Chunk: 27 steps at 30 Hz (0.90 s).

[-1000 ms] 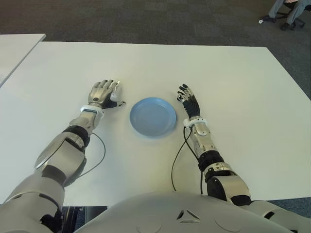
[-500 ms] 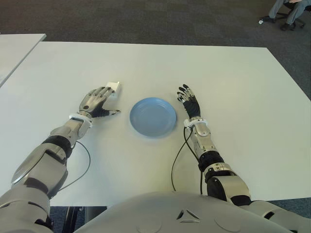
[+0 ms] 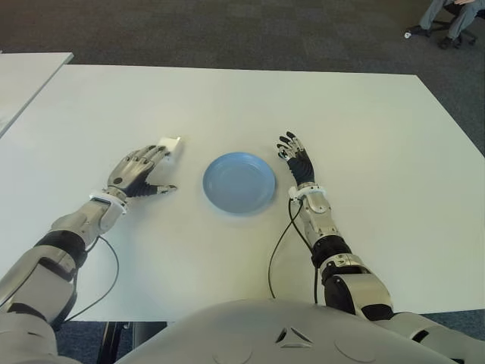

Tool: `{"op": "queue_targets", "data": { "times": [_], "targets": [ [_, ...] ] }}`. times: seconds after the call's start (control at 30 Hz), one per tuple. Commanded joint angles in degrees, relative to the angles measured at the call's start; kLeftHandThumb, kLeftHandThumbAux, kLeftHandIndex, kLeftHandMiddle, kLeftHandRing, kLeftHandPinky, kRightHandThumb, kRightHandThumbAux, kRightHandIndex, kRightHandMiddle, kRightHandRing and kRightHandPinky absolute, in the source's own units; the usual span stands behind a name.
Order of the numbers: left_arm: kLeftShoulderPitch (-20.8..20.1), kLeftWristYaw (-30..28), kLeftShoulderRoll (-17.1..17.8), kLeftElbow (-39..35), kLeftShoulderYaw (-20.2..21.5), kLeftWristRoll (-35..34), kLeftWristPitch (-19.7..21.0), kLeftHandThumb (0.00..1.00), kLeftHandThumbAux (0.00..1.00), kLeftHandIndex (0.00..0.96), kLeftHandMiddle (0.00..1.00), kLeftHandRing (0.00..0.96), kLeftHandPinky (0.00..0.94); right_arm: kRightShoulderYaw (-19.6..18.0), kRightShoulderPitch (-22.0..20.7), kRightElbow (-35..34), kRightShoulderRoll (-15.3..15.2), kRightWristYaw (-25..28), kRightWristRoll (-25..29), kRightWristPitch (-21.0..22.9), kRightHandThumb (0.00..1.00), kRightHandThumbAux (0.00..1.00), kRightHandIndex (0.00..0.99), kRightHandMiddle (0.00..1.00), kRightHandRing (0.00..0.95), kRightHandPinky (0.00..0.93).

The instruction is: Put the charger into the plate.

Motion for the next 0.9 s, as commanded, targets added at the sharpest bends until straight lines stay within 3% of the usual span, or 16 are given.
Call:
{"op": "queue_targets", "data": {
  "times": [0.03,0.37,0.9],
  "targets": [
    [4.85,-4.59,0.14,-0.12,-1.12,1.4,-0.02,0.129,0.578,0.0,0.0,0.0,0.023,-0.53,1.94,2.53,-0.42,0.21,0.57,2.25,0.0,0.561,0.064,0.172,0.166,0.173],
    [7.72,-4.54,1.67,-4.84,0.08,1.13,-2.18,0.096,0.574,0.0,0.003,0.0,0.022,-0.62,1.71,3.1,-0.57,0.5,0.53,1.78,0.0,0.57,0.062,0.18,0.176,0.177],
    [12.49,-7.0,4.89,-15.52,3.05,1.68,-2.03,0.002,0.591,0.0,0.0,0.0,0.005,-0.34,1.65,3.46,-0.47,0.06,0.14,1.18,0.0,0.573,0.073,0.202,0.196,0.185]
  ]
}}
